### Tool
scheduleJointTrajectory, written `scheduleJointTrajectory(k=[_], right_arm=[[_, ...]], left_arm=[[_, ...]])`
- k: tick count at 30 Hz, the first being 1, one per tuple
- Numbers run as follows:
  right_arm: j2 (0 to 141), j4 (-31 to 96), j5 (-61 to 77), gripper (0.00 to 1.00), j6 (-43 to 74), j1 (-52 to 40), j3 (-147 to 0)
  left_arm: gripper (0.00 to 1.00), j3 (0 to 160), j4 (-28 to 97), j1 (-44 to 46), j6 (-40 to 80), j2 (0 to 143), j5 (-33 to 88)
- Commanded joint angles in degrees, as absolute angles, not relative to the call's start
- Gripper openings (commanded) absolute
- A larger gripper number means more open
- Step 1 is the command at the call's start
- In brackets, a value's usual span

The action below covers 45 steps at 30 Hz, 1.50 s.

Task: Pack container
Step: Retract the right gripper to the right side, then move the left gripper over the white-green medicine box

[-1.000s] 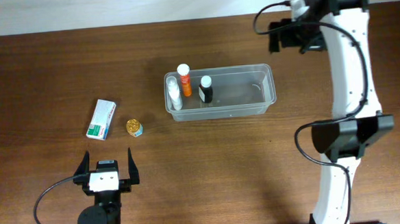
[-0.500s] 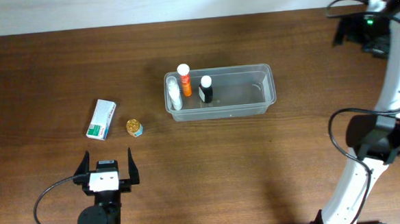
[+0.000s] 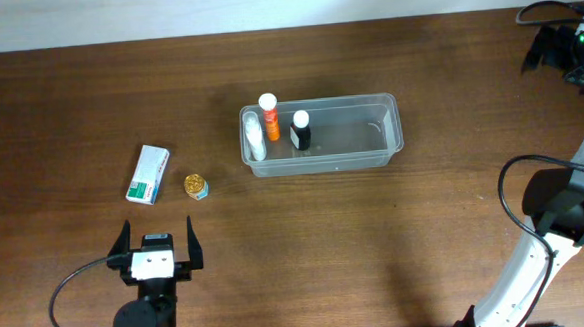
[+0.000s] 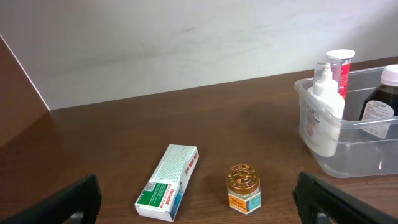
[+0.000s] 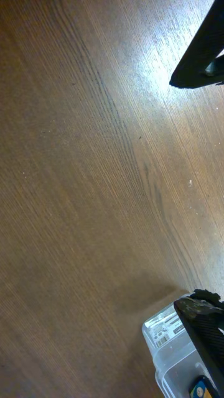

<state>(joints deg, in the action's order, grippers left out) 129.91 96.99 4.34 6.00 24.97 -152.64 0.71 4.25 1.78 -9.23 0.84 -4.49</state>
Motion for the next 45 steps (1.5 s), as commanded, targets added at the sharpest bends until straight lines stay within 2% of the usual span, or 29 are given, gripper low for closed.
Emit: scheduleJointTrajectory(k=[1,9,14,17,23,30,39,45], right_arm=[[128.0,97.3,3.9,0.98,6.5,24.8,-152.4],[128.0,97.3,3.9,0.98,6.5,24.8,-152.4],[128.0,97.3,3.9,0.98,6.5,24.8,-152.4],[128.0,97.3,3.9,0.99,6.5,24.8,-152.4],[128.0,97.3,3.9,0.98,6.5,24.8,-152.4],[128.0,97.3,3.9,0.98,6.5,24.8,-152.4],[128.0,97.3,3.9,0.98,6.5,24.8,-152.4],[128.0,97.3,3.9,0.98,6.5,24.8,-152.4]], left_arm=[[0.99,0.5,4.3,1.4,-10.2,0.4,-4.8],[0.99,0.5,-0.9,1.4,-9.3,0.3,-3.0],[1.00,0.8,-7.2,1.4,-9.3,0.4,3.9],[0.99,3.8,-7.0,1.4,-9.3,0.6,4.1],[0.99,18.8,4.1,-0.2,-10.0,10.6,3.7],[1.00,47.4,27.2,-3.7,-13.1,38.5,3.9],[0.99,74.4,51.1,-4.5,-17.0,67.6,3.6],[1.00,82.3,54.0,-5.4,-17.1,81.9,-1.3]])
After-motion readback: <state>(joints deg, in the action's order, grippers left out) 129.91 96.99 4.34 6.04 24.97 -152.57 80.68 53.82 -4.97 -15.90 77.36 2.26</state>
